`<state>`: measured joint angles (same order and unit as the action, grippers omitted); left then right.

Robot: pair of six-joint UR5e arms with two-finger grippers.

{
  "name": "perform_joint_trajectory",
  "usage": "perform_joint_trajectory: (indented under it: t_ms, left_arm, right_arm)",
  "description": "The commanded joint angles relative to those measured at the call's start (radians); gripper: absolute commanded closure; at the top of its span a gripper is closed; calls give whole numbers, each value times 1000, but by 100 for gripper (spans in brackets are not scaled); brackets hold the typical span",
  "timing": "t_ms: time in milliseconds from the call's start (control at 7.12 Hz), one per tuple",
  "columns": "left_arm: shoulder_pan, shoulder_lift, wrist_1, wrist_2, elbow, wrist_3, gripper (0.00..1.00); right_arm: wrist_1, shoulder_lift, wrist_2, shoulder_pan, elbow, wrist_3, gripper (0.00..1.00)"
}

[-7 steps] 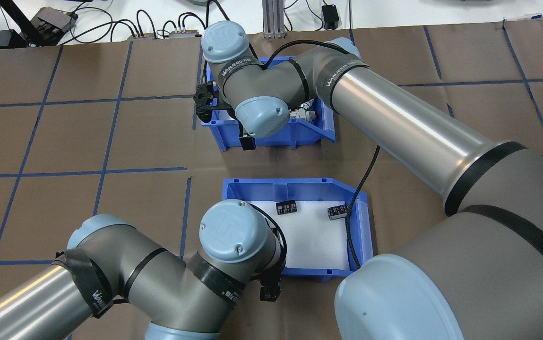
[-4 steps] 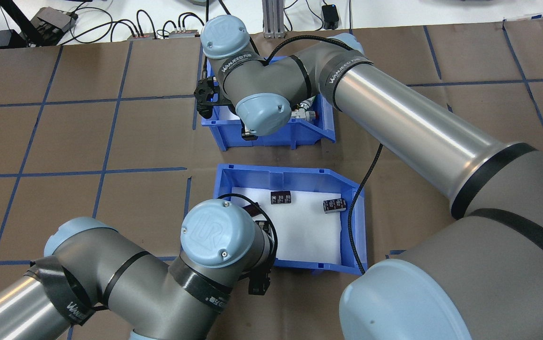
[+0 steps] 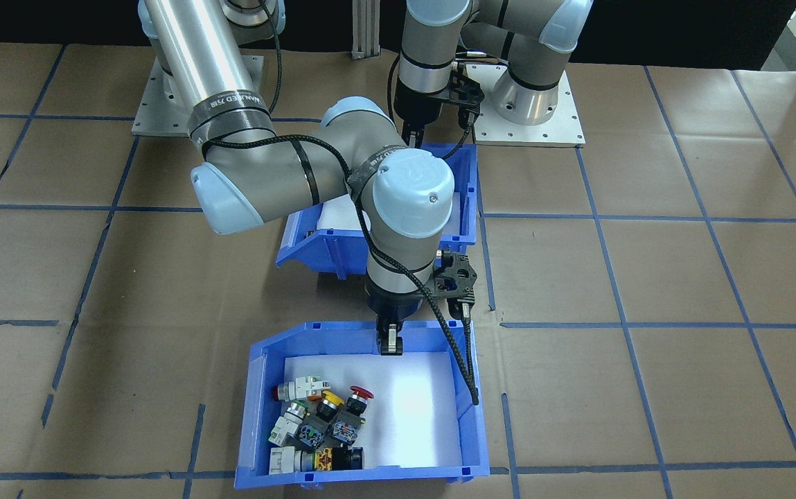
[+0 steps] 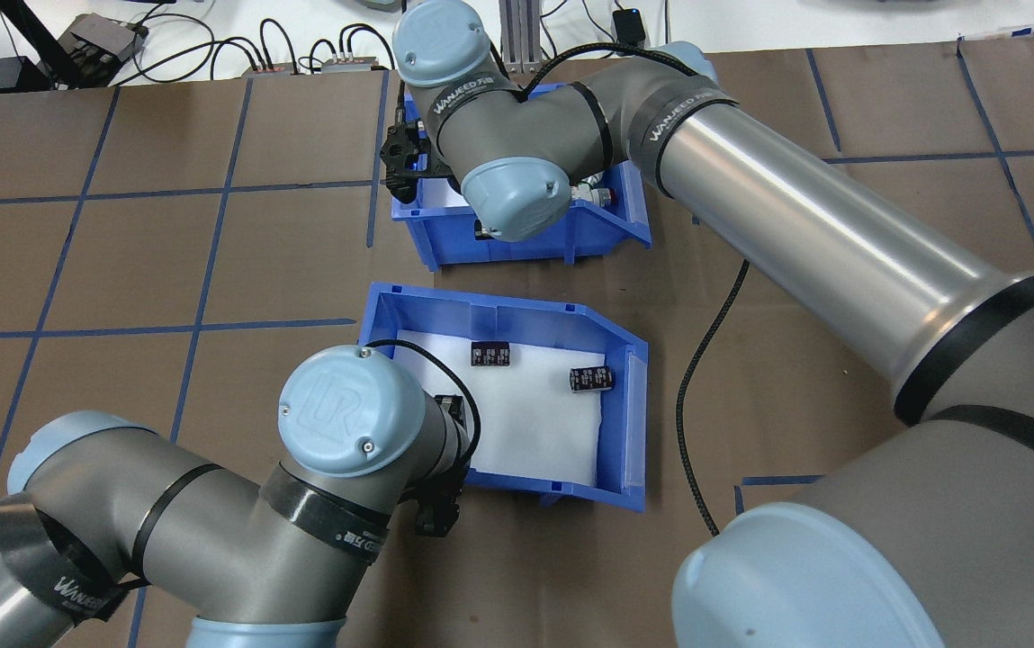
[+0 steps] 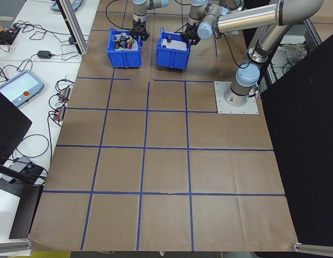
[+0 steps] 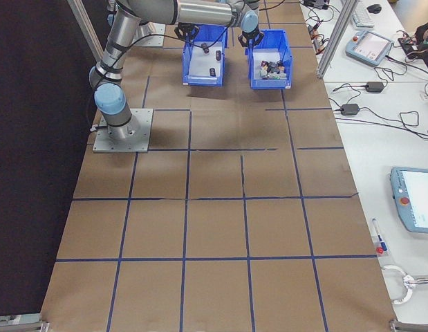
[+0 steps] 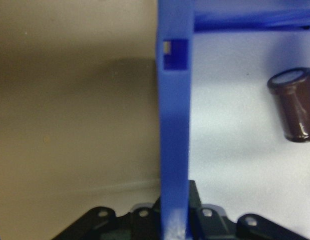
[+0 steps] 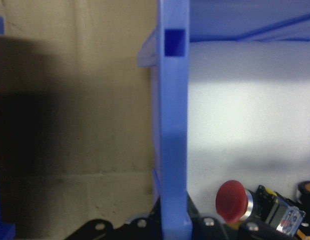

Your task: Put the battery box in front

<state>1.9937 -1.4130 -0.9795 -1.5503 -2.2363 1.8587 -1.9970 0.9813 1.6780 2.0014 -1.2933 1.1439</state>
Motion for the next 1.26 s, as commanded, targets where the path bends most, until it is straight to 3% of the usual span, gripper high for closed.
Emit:
perform_joint_trajectory:
  t_ms: [0, 421, 702, 843, 1124]
  left_arm:
    - [-82, 5, -27, -2, 1, -123, 100]
    - [-319, 14, -39, 12, 24, -419, 100]
    - [-493, -27, -98, 33, 122, -603, 100]
    - [-547, -65, -155, 88, 194, -636, 100]
    - [-543, -238, -156, 126, 356, -629, 100]
  right_arm:
    - [24, 74, 2, -79, -17, 60, 100]
    - [99, 144, 2, -231, -18, 235, 100]
    - [139, 204, 2, -336, -47, 353, 100]
    - [138, 248, -1, -392, -98, 419, 100]
    - [130, 376, -17, -504, -249, 558, 100]
